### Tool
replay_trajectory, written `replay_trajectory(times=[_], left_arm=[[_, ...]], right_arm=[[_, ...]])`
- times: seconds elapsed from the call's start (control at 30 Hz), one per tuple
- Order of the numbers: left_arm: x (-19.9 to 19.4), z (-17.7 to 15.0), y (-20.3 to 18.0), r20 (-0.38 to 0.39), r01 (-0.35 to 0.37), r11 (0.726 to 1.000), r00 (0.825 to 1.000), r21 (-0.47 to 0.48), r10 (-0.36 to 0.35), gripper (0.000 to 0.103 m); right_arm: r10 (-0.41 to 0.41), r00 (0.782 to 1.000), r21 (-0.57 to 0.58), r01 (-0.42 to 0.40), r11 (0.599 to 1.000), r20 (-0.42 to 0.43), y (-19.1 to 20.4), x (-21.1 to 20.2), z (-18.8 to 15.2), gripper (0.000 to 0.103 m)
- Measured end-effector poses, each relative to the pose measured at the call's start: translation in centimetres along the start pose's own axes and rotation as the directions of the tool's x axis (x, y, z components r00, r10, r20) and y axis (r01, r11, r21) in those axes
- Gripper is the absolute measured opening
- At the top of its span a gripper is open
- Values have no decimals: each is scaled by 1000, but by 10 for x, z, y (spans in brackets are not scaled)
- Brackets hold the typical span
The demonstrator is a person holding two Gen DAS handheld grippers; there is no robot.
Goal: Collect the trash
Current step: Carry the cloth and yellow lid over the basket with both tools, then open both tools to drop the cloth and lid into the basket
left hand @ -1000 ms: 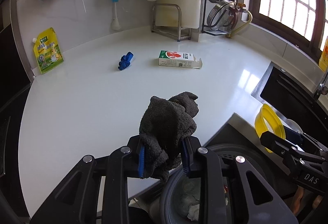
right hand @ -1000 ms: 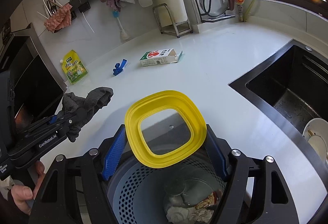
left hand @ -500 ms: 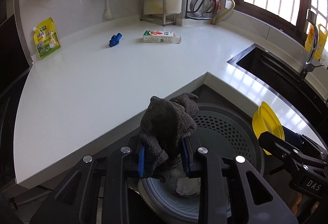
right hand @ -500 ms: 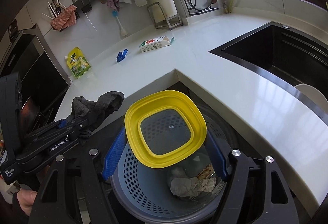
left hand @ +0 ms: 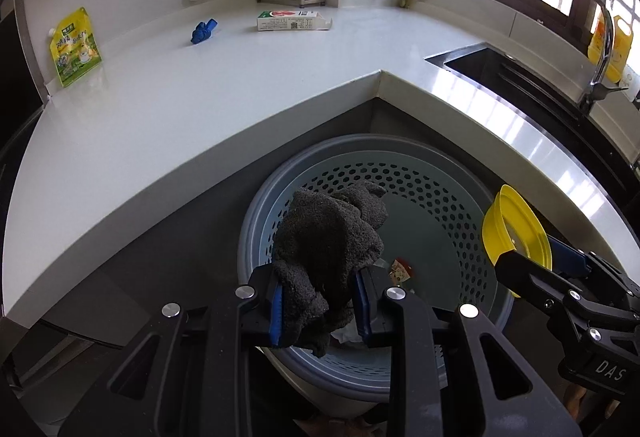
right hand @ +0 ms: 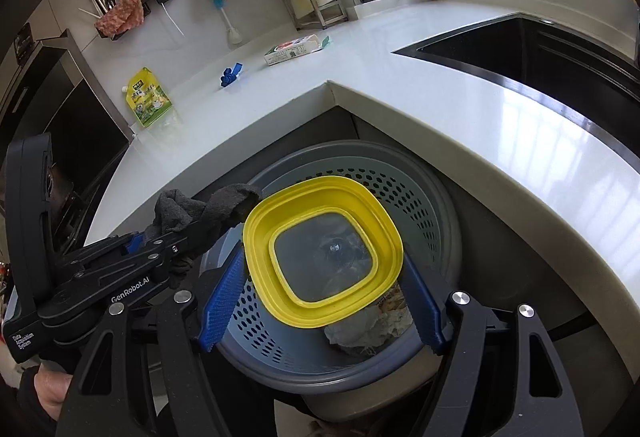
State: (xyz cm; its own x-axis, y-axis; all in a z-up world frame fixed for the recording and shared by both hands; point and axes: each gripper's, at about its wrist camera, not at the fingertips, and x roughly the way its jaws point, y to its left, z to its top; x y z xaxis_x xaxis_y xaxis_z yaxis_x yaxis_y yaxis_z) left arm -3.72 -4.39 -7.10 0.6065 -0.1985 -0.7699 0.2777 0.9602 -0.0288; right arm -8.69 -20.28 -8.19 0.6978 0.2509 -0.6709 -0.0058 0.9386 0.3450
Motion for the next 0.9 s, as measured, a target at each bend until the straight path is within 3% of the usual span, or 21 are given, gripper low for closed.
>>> replay_trajectory(times=[0.9], left_arm=[[23, -8, 1, -72, -2, 1000, 997, -1, 2, 29]], right_arm=[[-24, 999, 9, 24, 1000, -47, -10, 17, -3, 72]])
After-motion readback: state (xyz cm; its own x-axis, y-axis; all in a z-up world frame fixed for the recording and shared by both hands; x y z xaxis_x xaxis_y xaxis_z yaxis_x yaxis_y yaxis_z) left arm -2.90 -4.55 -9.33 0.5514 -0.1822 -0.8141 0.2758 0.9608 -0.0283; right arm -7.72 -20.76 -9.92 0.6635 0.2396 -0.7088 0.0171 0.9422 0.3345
